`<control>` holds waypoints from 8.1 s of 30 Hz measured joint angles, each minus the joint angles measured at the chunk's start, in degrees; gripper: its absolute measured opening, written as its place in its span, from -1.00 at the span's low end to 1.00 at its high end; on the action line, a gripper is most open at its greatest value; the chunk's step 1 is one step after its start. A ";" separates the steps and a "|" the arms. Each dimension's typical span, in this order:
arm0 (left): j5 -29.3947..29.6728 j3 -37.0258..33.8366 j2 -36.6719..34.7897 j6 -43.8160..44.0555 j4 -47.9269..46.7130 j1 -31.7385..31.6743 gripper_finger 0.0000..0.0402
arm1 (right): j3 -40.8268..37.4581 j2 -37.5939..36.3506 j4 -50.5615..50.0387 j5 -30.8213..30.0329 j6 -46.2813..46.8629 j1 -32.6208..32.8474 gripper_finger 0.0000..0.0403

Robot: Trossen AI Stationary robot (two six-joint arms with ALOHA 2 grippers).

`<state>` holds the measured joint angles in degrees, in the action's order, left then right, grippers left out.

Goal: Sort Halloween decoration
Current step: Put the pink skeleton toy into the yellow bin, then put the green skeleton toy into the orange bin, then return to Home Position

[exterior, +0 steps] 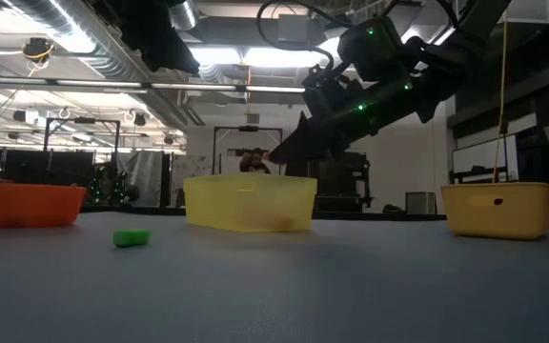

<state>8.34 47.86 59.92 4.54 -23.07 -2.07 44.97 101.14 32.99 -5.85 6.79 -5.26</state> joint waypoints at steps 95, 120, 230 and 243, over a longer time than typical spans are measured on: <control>13.49 0.02 37.94 39.04 11.15 30.42 -0.12 | -0.04 0.00 -0.15 -3.56 0.57 -0.01 0.06; 15.13 0.09 41.07 37.19 12.37 32.28 -0.12 | -0.04 0.00 -0.59 -3.54 0.55 0.00 0.06; 11.28 -12.82 -4.44 46.40 -42.62 19.69 -0.86 | 0.00 -74.69 -49.31 3.93 -4.07 -0.02 0.06; 10.14 -13.14 -4.44 53.88 -42.29 19.69 -0.31 | 0.00 -78.58 -58.42 3.93 -4.09 -0.02 0.06</control>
<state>18.48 34.72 55.48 58.41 -65.36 17.63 44.97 22.57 -25.43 -1.91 2.70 -5.28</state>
